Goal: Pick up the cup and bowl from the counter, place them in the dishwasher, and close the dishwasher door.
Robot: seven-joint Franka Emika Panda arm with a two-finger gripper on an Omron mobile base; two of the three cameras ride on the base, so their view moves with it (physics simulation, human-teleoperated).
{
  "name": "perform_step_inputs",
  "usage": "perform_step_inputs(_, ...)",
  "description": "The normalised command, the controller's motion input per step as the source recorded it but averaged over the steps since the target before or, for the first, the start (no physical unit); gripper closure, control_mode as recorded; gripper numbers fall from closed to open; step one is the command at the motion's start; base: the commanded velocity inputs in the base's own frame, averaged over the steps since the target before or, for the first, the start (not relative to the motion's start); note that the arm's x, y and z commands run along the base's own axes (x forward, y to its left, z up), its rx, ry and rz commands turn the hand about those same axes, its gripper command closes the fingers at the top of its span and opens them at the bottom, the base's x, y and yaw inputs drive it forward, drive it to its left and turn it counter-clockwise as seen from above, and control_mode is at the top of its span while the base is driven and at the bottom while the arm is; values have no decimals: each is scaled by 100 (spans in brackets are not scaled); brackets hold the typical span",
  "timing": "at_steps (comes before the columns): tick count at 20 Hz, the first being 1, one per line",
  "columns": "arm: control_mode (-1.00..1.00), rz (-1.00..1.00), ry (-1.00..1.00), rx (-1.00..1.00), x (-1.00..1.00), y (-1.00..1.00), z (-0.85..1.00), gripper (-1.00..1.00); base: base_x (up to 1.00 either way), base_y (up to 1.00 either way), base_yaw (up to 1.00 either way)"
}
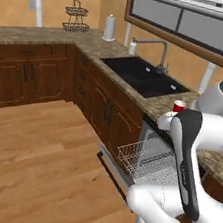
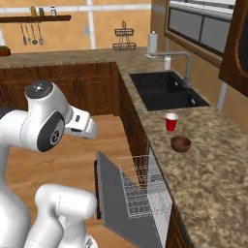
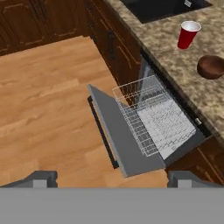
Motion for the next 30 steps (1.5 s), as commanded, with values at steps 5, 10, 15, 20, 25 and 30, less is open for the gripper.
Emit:
perform_step_inputs(5, 100, 0, 0, 0, 0, 0, 0, -100, -37, -12, 34)
perform_step_inputs(10, 100, 0, 0, 0, 0, 0, 0, -100, 14, -91, 18)
perform_step_inputs(15, 100, 0, 0, 0, 0, 0, 0, -100, 70, -50, 22)
perform_step_inputs(20, 100, 0, 0, 0, 0, 0, 0, -100, 5, -46, -5)
perform_step_inputs(25, -100, -15, 8, 0, 34, -16, -8, -100, 4, -10, -10)
perform_step_inputs(30, -100, -4, 7, 0, 99, -40, -42, -100, 0, 0, 0)
